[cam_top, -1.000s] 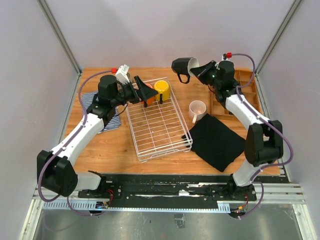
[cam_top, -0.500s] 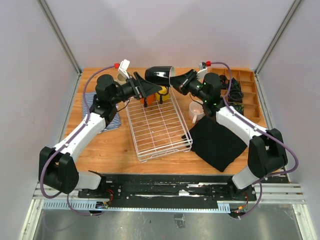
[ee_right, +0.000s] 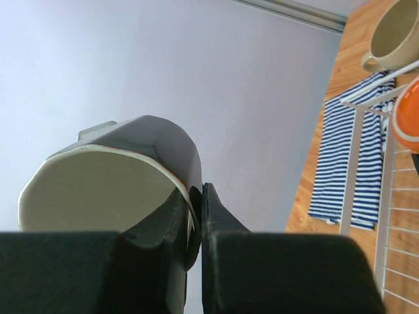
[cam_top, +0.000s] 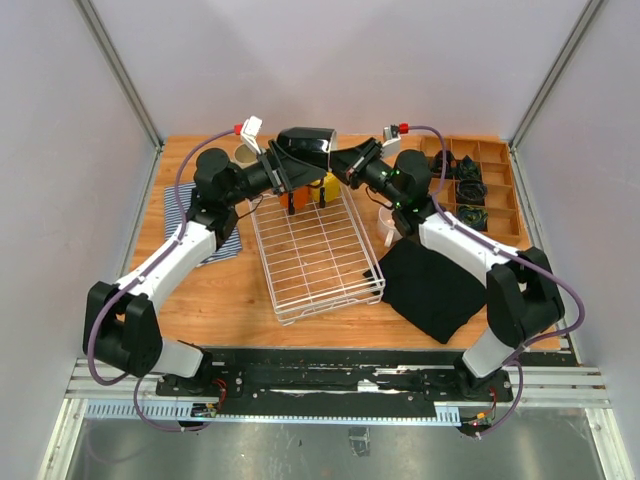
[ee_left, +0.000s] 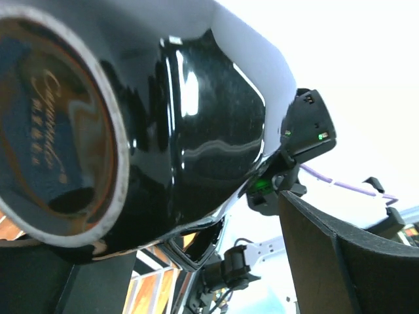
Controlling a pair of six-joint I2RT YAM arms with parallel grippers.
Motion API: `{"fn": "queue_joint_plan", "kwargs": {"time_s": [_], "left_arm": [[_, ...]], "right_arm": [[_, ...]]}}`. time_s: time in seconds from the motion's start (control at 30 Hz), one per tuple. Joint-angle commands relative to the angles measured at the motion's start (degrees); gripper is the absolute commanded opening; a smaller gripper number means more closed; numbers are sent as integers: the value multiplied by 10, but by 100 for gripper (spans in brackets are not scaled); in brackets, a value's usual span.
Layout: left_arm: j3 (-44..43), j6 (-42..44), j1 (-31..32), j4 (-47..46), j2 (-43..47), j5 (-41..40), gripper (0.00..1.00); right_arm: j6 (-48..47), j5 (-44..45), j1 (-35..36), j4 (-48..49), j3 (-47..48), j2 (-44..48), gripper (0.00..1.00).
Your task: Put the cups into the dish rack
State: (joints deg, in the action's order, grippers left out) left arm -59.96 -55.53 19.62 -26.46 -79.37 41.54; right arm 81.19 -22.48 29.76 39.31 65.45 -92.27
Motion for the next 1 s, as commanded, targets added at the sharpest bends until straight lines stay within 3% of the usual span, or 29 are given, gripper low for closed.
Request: {"fn": "queue_joint_plan", "kwargs": {"time_s": [0.0,0.33,0.63,0.97], "left_arm": [[-1,-76,3,-126,-10,47,81],[22,-143,3,-195,-4,54,50],[55,-197,3,-309,-1,10,49],[73,-209,3,-371,-3,-21,28]], "right_arm": [[14,-3,17,85,28,-9,1],[16,-11,18,133,13,-39,1],[32,-10,17,170,-21,-45,1],[46,5,14,199,-56,-36,1]]}}
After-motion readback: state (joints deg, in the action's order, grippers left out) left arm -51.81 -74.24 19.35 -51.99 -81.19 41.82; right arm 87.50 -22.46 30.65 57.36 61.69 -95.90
